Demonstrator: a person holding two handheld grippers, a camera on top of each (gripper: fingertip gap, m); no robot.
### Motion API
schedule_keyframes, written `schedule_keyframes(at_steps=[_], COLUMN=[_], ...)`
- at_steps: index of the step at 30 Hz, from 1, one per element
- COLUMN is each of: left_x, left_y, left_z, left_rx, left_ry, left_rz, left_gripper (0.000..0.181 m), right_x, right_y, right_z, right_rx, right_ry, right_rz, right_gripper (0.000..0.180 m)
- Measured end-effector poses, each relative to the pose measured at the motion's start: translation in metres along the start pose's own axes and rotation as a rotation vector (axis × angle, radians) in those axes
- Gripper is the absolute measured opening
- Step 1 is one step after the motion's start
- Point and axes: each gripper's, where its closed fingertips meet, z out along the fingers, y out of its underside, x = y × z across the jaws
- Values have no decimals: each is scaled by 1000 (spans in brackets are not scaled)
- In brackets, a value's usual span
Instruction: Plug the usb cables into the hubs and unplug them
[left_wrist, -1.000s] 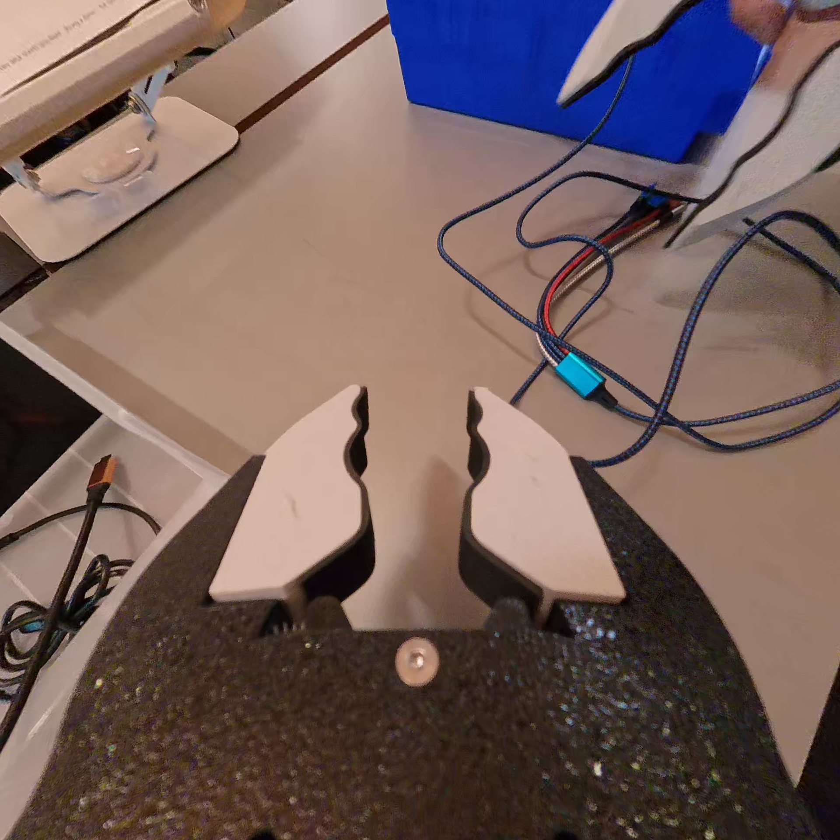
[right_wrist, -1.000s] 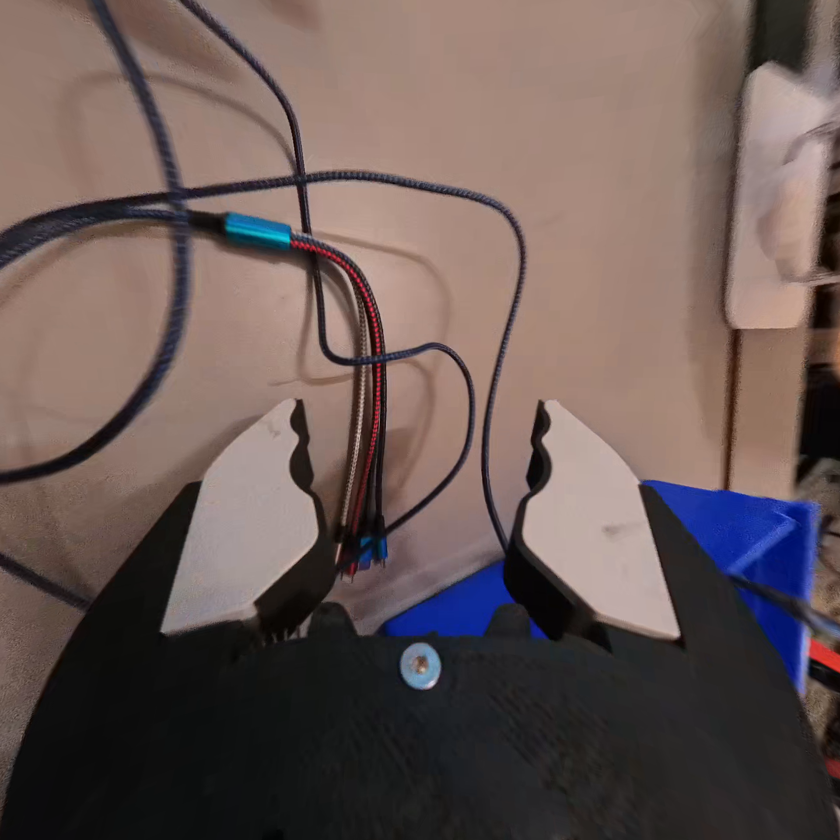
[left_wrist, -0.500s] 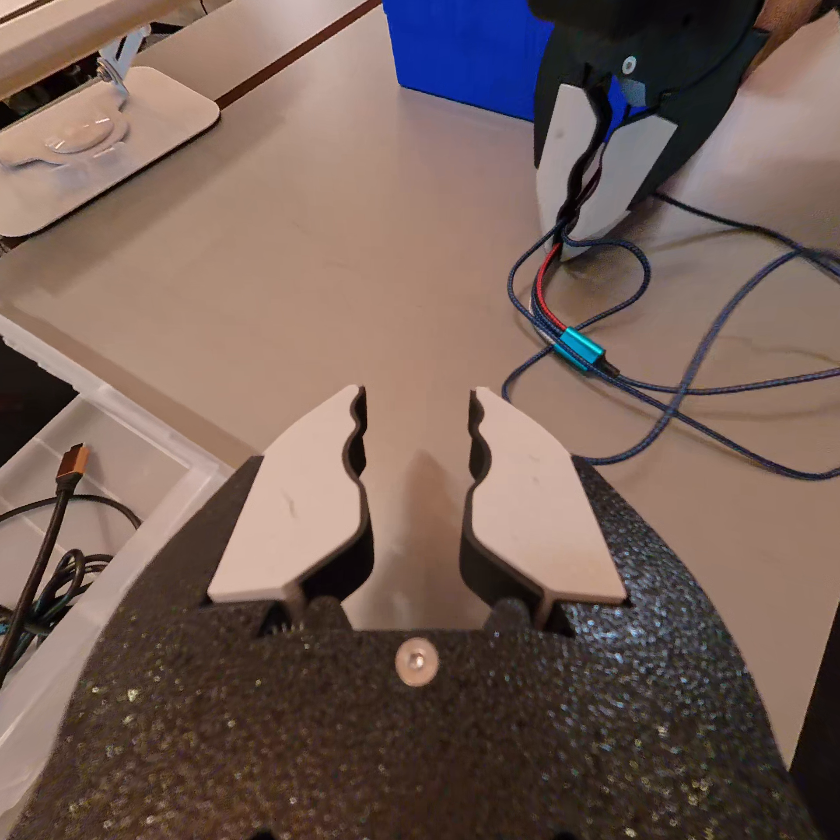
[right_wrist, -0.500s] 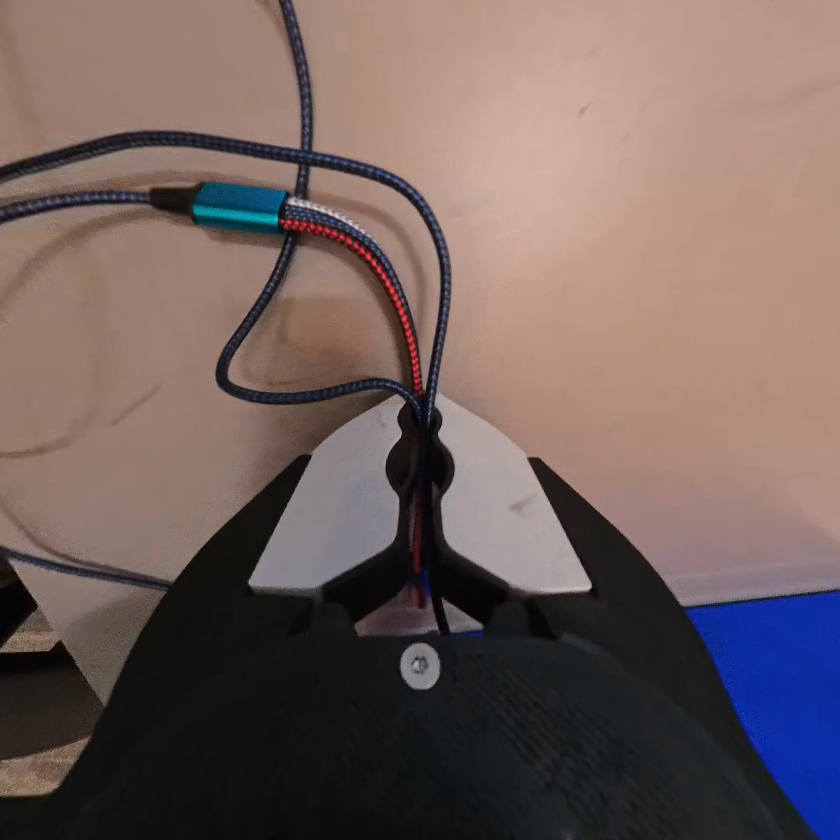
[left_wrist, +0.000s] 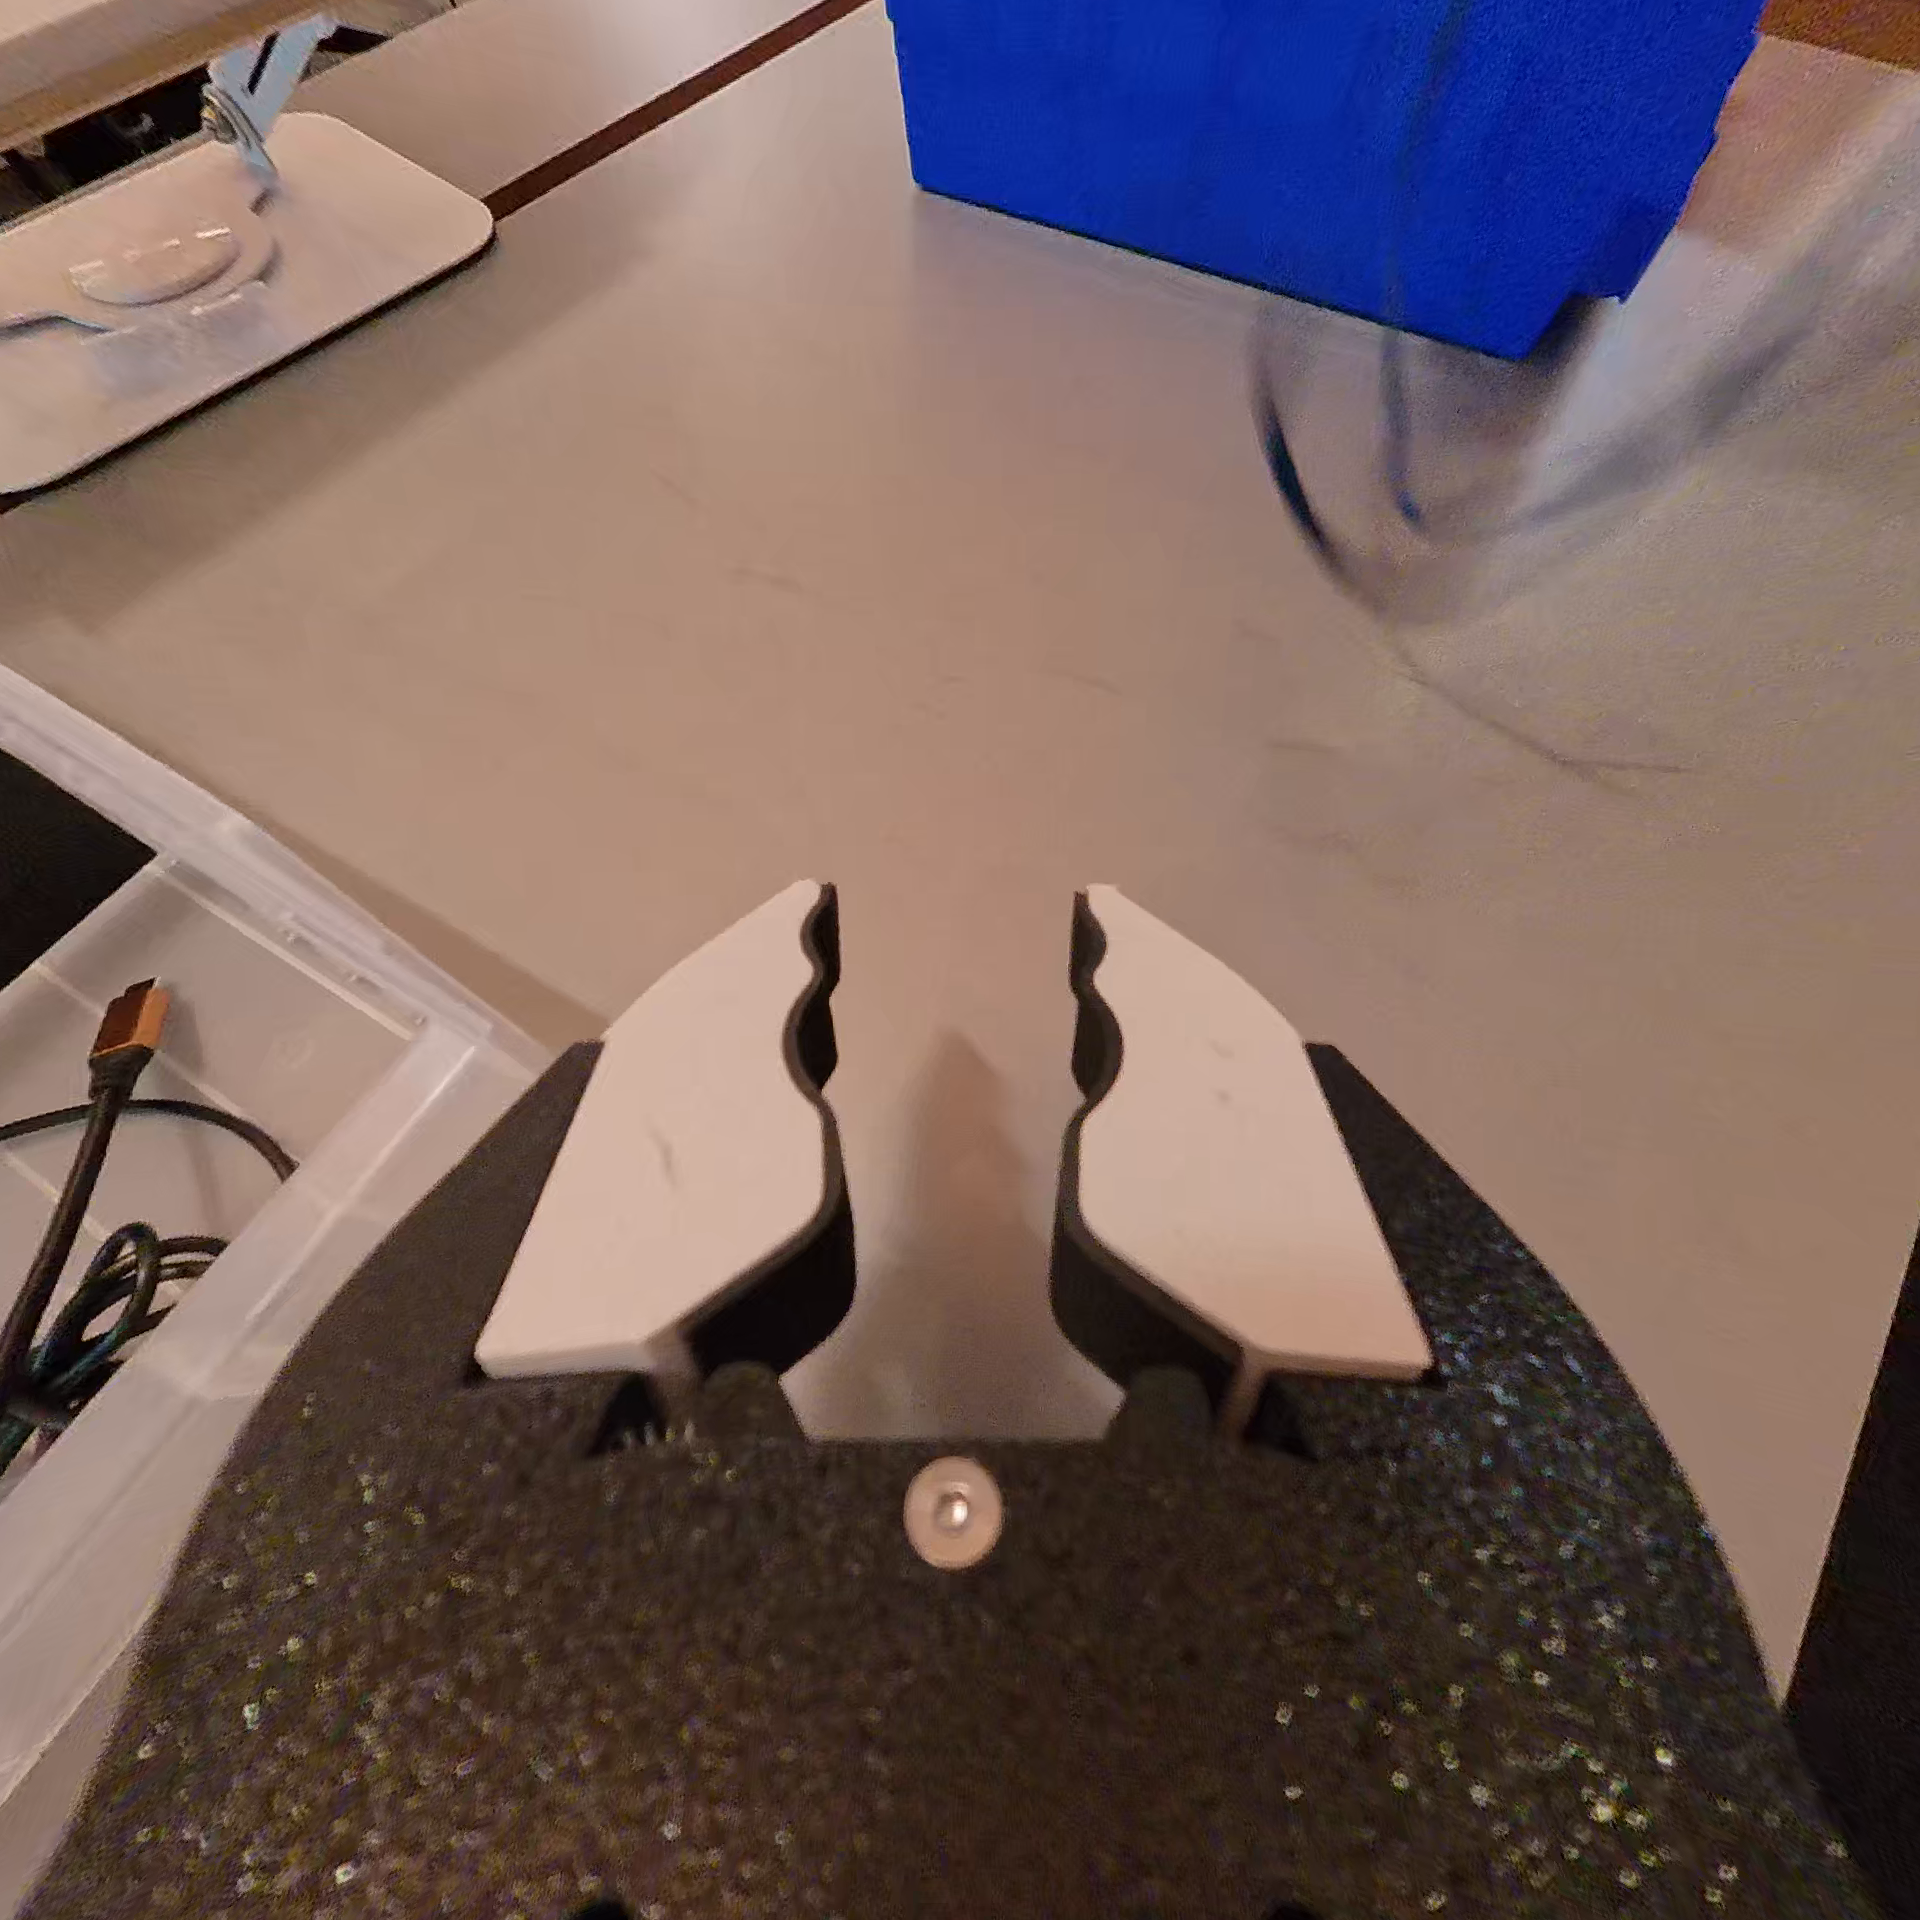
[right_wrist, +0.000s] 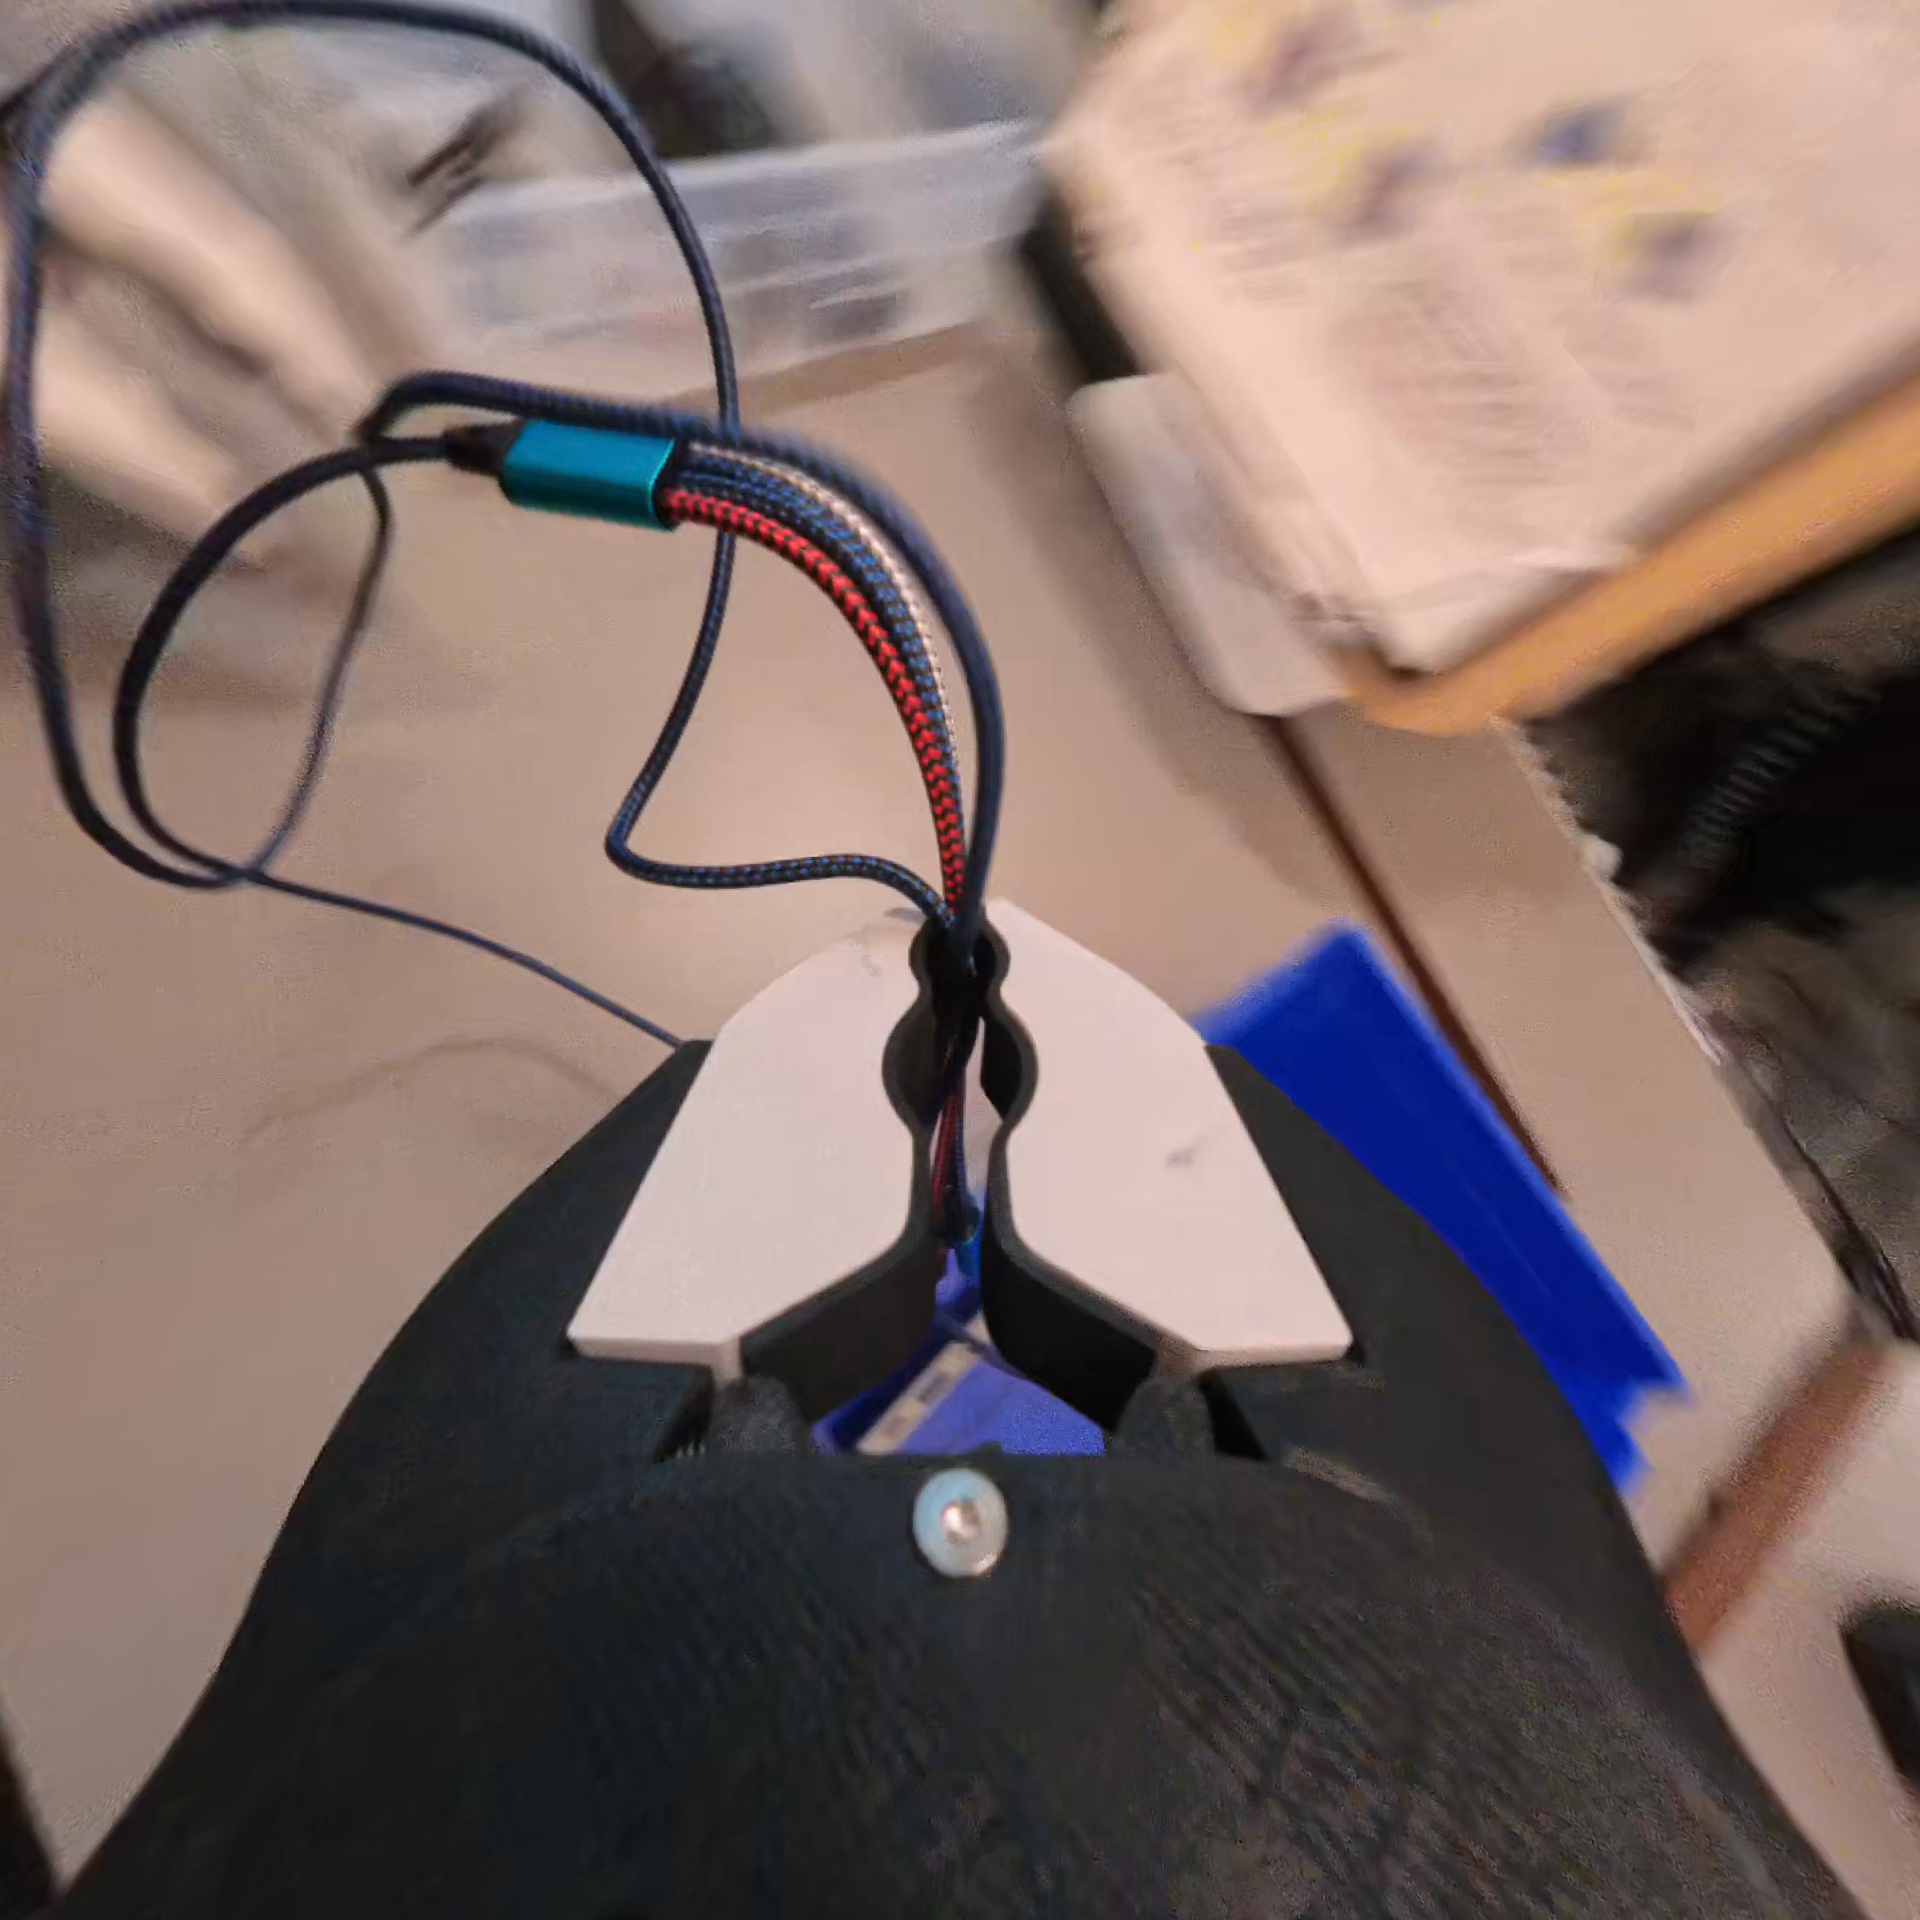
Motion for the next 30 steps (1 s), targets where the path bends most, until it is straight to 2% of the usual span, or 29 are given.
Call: schedule_keyframes(at_steps=[1,3,7,10,13,15,17,20,23,25,27,30], left_x=[1,2,4,4,7,9,11,14,15,16,15,13], left_y=[0,2,4,3,3,6,8,9,11,11,11,9], left_z=[1,3,5,7,10,14,16,19,21,20,18,14], left_rx=[-3,-16,-28,-23,-17,-33,-53,-63,-72,-75,-75,-58], left_ry=[4,6,12,17,35,38,37,46,49,51,47,41], left_rz=[1,13,20,12,-6,1,17,25,24,25,26,20], left_gripper=[42,42,42,41,41,41,41,41,41,41,41,41], right_x=[31,85,142,144,148,142,139,111,92,97,109,131], right_y=[2,21,109,169,213,228,242,235,240,238,232,236], right_z=[-17,-46,-75,-73,-78,-74,-74,-45,-31,-37,-58,-101], right_rx=[37,100,26,-36,-99,-155,-294,-392,-526,-560,-545,-455], right_ry=[99,254,473,504,630,612,657,466,370,406,475,612], right_rz=[91,267,555,697,742,758,651,472,315,226,240,418], right_gripper=[3,3,4,3,3,4,4,6,15,36,53,53])
